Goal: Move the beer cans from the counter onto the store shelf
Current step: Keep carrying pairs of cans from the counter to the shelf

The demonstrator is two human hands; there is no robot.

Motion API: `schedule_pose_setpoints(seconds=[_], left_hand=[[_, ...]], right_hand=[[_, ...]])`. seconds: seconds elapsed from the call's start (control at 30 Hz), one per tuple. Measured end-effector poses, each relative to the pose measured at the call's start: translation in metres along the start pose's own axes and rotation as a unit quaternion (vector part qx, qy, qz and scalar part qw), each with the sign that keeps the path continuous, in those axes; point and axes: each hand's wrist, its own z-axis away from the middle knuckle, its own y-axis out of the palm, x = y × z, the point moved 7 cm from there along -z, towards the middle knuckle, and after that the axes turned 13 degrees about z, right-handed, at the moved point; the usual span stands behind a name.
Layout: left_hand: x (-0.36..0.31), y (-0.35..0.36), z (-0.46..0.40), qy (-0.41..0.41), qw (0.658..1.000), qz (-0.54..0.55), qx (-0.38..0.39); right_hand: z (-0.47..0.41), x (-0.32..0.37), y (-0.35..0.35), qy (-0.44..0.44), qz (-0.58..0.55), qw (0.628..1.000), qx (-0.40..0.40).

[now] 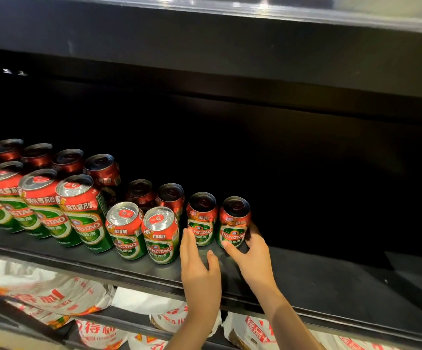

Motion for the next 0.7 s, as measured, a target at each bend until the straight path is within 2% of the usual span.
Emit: schedule_pose_setpoints(seconds=[0.27, 0.4, 0.57, 0.7], left_hand=[[-0.001, 0.003, -0.001, -0.002, 0.998, -0.037, 0.052], [-0.002, -0.006, 0.000, -0.062, 0.992, -0.025, 0.103], [0.000, -0.021, 0.001, -0.072, 0.958, -0.072, 0.267], [-0.008, -0.020, 0.002, 0.024, 0.887, -0.204, 0.413]], right_hand=[[0.004, 0.002, -0.002, 0.029, 0.013, 0.999, 0.005], [0.017, 0.005, -0.007, 0.044, -0.006, 0.999, 0.008], [0.071, -0.007, -0.041, 0.092, 0.034, 0.992, -0.076], [0.143, -0.019, -0.064, 0.148, 0.076, 0.975, -0.145]])
